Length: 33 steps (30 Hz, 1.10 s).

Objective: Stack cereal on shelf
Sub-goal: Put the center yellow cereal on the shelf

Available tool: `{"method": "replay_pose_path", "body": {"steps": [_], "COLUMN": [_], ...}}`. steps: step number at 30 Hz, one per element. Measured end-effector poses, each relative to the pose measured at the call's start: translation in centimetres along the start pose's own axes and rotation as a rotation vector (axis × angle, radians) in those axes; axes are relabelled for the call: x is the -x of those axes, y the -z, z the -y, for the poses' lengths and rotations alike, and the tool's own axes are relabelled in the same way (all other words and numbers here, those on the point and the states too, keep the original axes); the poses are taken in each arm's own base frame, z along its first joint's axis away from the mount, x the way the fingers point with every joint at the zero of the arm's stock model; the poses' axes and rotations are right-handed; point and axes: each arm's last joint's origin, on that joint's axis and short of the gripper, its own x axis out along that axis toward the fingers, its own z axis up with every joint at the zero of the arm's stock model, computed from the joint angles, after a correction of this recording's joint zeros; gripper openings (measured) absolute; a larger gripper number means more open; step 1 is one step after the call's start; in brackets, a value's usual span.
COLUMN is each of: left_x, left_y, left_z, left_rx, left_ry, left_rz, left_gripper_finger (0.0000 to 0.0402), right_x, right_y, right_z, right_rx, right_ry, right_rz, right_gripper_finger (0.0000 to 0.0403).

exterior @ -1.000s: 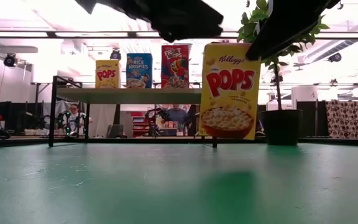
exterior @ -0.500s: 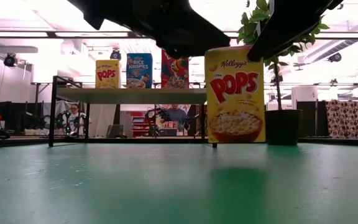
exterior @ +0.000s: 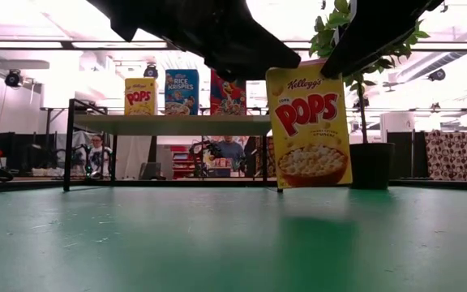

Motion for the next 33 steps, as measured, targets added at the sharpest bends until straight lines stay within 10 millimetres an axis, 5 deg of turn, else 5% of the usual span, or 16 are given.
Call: {"method": "replay_pose_path", "body": {"steps": [13, 25, 33], "left_x": [0.05, 0.04, 0.04], "left_y": [0.31, 0.33, 0.34], "left_z": [0.03, 0.0, 0.01], "left_rx": [-0.043, -0.044, -0.044], "left_ry": [0.005, -0.005, -0.005], "left_rz": [-0.036, -0.039, -0.04], "left_gripper_finger": [0.0285, 0.0193, 0.017], "right_x": [0.0, 0.0, 0.0], "right_y": [0.0, 0.0, -0.02], "right_z": [0.0, -0.02, -0.02], "right_rx": [-0.002, 0.0, -0.001], "right_ry": [0.0, -0.002, -0.003], "right_rz": [0.0, 0.0, 0.002], "right_gripper_finger": [0.0176, 0.0176, 0.0176]}}
